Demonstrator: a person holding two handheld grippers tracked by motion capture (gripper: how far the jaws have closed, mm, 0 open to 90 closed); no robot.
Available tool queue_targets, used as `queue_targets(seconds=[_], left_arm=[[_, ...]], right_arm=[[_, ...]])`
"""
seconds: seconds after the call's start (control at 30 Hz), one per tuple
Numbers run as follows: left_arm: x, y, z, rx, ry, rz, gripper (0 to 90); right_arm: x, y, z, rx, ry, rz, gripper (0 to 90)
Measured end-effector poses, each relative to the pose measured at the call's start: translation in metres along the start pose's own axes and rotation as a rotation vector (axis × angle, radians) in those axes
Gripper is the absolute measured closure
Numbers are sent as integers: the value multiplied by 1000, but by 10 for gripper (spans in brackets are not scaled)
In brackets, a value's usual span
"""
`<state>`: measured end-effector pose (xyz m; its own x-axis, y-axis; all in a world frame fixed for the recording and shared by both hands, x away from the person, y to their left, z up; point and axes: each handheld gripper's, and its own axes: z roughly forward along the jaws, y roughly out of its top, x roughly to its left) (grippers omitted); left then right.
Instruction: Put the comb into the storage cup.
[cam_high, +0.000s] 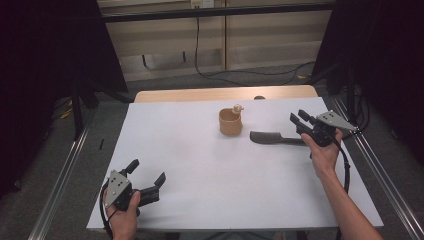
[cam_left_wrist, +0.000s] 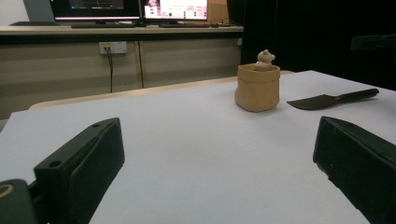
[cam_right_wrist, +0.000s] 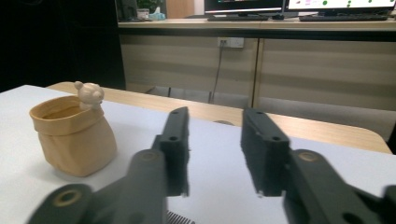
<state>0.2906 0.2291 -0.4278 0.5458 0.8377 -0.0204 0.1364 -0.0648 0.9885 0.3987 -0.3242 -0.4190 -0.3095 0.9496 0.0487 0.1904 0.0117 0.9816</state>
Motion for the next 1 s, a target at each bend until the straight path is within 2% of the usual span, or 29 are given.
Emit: queue_targets(seconds=[0.03,0.33,0.53,0.63,0.73,0.83,0.93,1.0], left_arm=[[0,0,0,2,-2,2,21],[0,0,1,2,-4,2,21],[-1,-1,2,15,-2,13,21],[-2,-1,2,12,-5,15,21],[-1,-1,2,7,-1,8,21],[-1,-1,1,5,-3,5,21],[0,-1,2,10,-5,3,22],[0,-1,1,7,-4,-2,22]], right_arm=[[-1,1,0,17,12,-4,737],[-2,1,0,46,51,-12,900],[0,3,1,56,68,2,900],[0,5,2,70,65,-6,900],[-3,6,2,114,59,-3,900],[-5,6,5,169,76,-16,900],[-7,6,8,208,91,-5,900],[-8,7,9,240,81,3,900]])
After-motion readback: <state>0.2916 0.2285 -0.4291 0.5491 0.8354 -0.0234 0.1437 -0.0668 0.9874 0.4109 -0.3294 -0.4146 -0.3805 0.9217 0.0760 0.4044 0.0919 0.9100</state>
